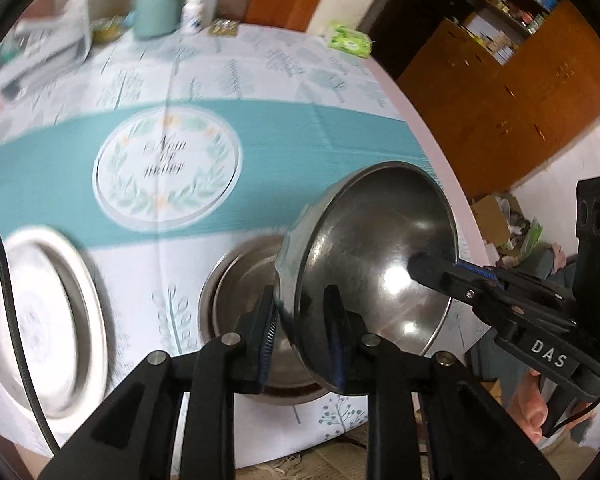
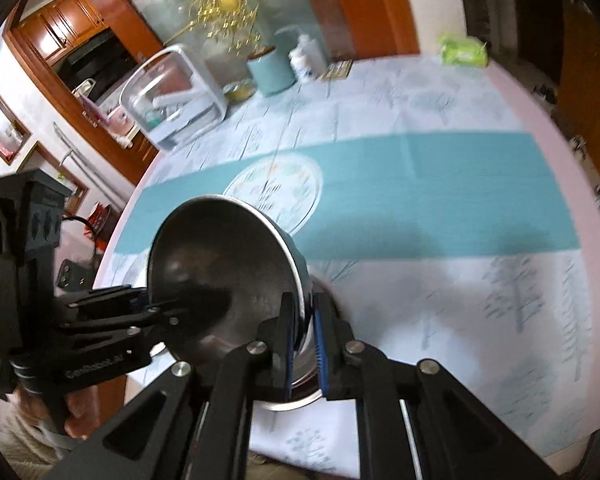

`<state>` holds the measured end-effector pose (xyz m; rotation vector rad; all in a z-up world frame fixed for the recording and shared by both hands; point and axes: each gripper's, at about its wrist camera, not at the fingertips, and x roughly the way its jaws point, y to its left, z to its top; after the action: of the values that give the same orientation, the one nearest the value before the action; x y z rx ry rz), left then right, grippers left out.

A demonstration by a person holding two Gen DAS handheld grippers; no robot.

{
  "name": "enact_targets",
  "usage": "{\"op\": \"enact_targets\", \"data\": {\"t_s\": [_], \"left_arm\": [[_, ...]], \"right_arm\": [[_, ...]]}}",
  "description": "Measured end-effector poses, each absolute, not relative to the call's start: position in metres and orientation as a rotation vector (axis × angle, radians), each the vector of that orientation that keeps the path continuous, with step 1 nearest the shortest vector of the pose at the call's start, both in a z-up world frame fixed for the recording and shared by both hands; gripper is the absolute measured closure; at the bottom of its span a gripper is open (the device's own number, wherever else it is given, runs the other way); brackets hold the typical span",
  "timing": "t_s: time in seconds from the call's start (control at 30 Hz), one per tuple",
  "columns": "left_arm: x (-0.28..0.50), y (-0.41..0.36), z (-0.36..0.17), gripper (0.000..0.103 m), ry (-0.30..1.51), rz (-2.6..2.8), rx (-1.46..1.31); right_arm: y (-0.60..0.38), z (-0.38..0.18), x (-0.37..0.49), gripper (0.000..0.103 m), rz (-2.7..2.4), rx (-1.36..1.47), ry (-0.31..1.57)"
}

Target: Organize plates and bowls

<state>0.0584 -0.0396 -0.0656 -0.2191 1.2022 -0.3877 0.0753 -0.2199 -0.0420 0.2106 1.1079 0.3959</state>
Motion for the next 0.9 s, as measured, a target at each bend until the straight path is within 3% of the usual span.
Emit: {"op": "enact_targets", "data": {"t_s": [0.23, 0.67, 0.87, 0.9], "left_arm": [[0.056, -0.025, -0.106, 0.083, 1.266, -0.387, -0.329], [0.055, -0.033, -0.127, 0.073, 1.271, -0.352, -0.328], [0.053, -0.032, -0.125, 0.061, 1.233, -0.352, -0.32], [0.053, -0.032, -0.125, 0.053, 1.228, -0.355, -0.32]], "right_arm": [[-0.209, -0.069, 0.073, 0.092, 0.364, 0.193, 1.164], [-0.205, -0.093, 0.079, 0.092, 0.346, 0.186, 1.222], [-0.201, -0.095, 0.079, 0.092, 0.344, 0.168, 1.215], [-0.2, -0.093, 0.078, 0.092, 0.333, 0.15, 1.197]]}}
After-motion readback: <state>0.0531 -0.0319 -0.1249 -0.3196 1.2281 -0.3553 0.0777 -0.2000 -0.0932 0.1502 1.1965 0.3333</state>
